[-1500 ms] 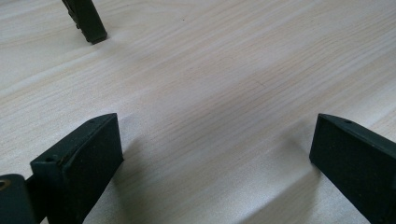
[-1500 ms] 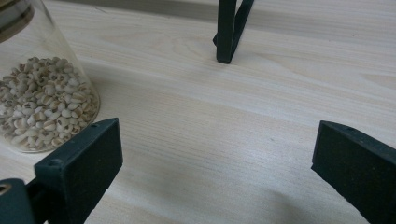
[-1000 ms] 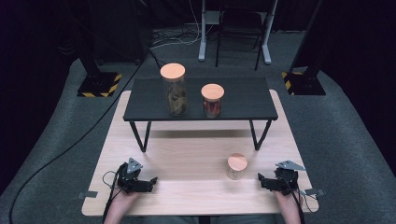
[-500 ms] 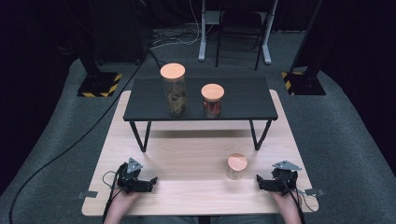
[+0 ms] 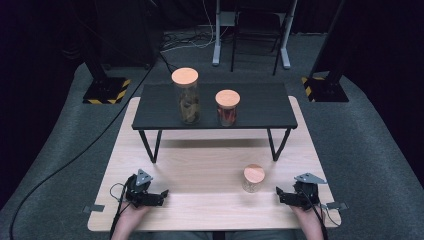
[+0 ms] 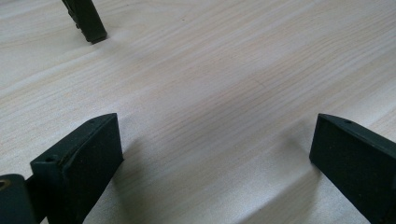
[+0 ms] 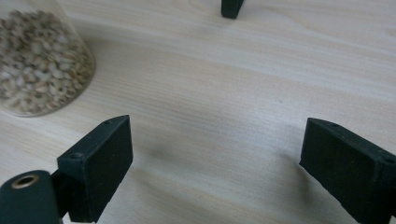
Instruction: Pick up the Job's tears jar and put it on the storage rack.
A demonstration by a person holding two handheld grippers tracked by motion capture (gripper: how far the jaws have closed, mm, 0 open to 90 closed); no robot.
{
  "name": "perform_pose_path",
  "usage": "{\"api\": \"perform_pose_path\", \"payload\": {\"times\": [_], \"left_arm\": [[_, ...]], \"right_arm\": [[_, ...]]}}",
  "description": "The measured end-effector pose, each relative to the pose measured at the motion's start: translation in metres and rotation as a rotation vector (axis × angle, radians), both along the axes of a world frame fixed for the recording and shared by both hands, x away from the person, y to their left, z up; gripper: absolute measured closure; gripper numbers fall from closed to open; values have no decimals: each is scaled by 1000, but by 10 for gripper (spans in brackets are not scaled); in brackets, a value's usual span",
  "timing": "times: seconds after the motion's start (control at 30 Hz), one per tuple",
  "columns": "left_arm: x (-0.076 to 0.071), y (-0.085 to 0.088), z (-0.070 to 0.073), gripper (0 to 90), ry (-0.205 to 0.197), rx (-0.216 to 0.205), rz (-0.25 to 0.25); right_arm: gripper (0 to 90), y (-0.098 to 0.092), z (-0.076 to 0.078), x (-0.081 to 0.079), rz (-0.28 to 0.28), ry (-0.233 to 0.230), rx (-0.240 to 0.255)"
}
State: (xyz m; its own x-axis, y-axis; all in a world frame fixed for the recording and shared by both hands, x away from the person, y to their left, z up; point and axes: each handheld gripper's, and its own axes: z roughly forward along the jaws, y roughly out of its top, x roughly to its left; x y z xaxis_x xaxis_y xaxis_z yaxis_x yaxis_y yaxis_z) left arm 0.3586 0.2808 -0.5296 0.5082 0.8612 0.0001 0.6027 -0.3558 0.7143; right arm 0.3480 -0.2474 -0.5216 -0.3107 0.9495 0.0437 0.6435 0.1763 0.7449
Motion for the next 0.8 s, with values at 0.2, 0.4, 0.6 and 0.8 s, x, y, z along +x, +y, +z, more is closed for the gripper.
{"api": "perform_pose_path", "payload": {"times": [0.2, 0.4, 0.6, 0.8], "left_arm": [[0, 0, 0, 21, 0, 0, -1], [0, 0, 0, 21, 0, 0, -1], [0, 0, 0, 21, -1, 0, -1], [0, 0, 0, 21, 0, 0, -1]], "right_arm": [[84, 4, 9, -7, 25, -48, 25], [88, 8, 18, -13, 39, -98, 55], [91, 13, 24, -19, 62, -130, 89], [92, 20, 31, -25, 93, -152, 117]]}}
